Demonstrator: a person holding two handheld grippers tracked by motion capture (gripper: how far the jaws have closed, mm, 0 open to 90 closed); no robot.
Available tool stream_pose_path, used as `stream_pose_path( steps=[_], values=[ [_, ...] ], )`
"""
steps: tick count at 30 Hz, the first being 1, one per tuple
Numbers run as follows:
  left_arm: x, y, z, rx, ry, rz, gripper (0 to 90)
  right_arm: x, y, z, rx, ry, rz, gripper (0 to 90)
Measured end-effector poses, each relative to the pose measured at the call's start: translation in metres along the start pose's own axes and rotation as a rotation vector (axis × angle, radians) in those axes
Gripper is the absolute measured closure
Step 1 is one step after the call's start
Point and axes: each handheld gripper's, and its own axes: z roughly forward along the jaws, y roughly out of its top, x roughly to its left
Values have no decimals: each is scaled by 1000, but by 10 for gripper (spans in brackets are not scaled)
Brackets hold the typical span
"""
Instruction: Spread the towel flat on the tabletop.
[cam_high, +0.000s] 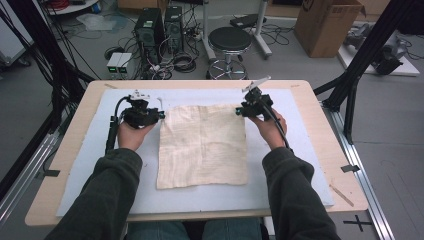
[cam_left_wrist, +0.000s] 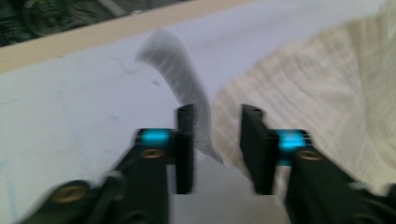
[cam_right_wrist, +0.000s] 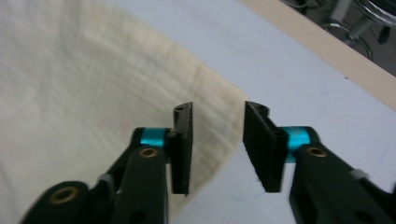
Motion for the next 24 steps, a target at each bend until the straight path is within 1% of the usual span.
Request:
stream_pose_path(
  steps=[1,2,3,4,5,6,7,8,9,11,13,15,17,18,19,20,21,22,23,24],
  values=[
    [2,-1,0,1,-7,-2,597,-3,2,2,-8,3,24,626],
    [4,-2,-1,7,-19,0,596,-4,2,3,-11,0,19,626],
    [5,-4,-3,6,-36,6,586,-3,1,4,-3,12,14,614],
    [5,-6,-5,5,-47,20,581,-1,-2,4,4,28,11,606],
    [4,-9,-8,2,-47,28,581,2,-6,3,2,36,-5,607],
    [4,-11,-9,6,-58,24,579,4,-11,2,0,39,-12,604],
    [5,-12,-12,20,-88,21,565,6,-15,1,-1,48,-6,589],
    [3,-14,-14,15,-104,28,550,7,-21,0,-17,66,5,576],
    [0,-16,-18,1,-108,43,550,8,-27,-3,-20,82,17,559],
    [-5,-21,-25,-15,-124,58,549,13,-37,-8,-35,105,20,534],
    [-9,-28,-32,1,-135,90,527,18,-45,-15,-44,125,22,513],
    [-15,-35,-38,-4,-157,100,508,23,-53,-23,-61,153,21,490],
    [-21,-43,-44,-3,-169,133,502,31,-61,-31,-84,163,4,471],
    [-23,-46,-47,-4,-177,135,495,35,-64,-34,-68,175,-1,446],
    [-27,-50,-50,10,-195,151,494,37,-65,-36,-49,186,0,421],
    [-32,-53,-52,19,-193,167,486,42,-67,-39,-36,202,-14,417],
    [-35,-57,-55,12,-200,175,466,45,-68,-43,-33,208,-31,415],
    [-39,-61,-58,6,-212,184,464,50,-71,-46,-46,207,-48,421],
    [-43,-63,-60,15,-218,193,461,54,-76,-49,-75,198,-60,429],
    [-45,-66,-62,16,-223,204,449,56,-80,-51,-68,196,-57,426]
  ],
)
